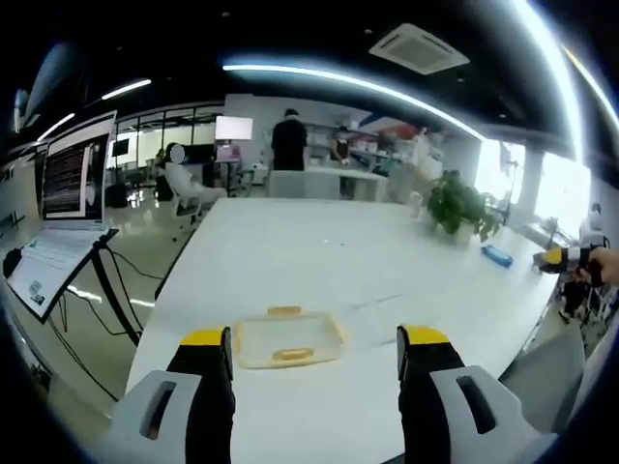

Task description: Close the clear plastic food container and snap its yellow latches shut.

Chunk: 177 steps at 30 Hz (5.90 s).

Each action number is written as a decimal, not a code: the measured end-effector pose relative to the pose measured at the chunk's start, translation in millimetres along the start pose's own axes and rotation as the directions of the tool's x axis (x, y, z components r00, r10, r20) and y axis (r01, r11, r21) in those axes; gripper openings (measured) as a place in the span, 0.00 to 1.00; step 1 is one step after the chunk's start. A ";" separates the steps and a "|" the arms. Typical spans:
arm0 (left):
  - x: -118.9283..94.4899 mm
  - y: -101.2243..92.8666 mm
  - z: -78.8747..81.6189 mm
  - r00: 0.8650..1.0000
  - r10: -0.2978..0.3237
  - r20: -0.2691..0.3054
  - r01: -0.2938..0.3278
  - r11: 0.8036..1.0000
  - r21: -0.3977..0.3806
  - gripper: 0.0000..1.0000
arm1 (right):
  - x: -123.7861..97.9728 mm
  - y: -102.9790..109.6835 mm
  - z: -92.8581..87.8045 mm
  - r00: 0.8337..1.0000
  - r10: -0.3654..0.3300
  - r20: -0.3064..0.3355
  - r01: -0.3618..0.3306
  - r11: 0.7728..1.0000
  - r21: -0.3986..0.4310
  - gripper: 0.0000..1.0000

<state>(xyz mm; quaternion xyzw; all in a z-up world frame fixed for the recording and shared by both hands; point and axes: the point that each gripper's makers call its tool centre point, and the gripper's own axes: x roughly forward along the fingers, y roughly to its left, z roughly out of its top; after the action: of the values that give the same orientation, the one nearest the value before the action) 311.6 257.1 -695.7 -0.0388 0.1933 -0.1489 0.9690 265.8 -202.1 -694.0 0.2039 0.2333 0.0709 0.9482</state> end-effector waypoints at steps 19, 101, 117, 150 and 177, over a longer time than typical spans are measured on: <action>0.0 1.9 -0.9 1.000 0.002 -0.006 -0.002 1.000 0.001 0.67 | -0.3 1.9 -2.2 1.000 0.001 0.002 -0.001 1.000 0.007 0.56; 54.4 81.6 -32.4 0.992 0.011 -0.123 -0.009 1.000 0.015 0.57 | 131.0 178.8 -41.5 0.953 0.264 -0.149 -0.285 0.947 -0.147 0.43; 88.5 94.8 -40.2 0.988 0.014 -0.155 -0.010 1.000 0.030 0.52 | 180.5 239.8 -69.7 0.916 0.337 -0.216 -0.380 0.902 -0.205 0.38; 140.0 122.8 -77.2 0.956 0.087 -0.280 -0.062 0.993 0.097 0.39 | 281.6 281.3 -152.5 0.898 0.274 -0.344 -0.394 0.848 -0.355 0.22; 155.0 128.5 -95.8 0.949 0.104 -0.298 -0.089 0.994 0.064 0.13 | 308.0 269.5 -191.7 0.882 0.210 -0.422 -0.374 0.858 -0.353 0.12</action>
<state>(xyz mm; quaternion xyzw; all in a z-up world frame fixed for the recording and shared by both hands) 446.2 330.8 -857.4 0.0181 0.3362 -0.1104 0.9351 436.2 180.8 -863.1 0.0092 0.3518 0.3024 0.8858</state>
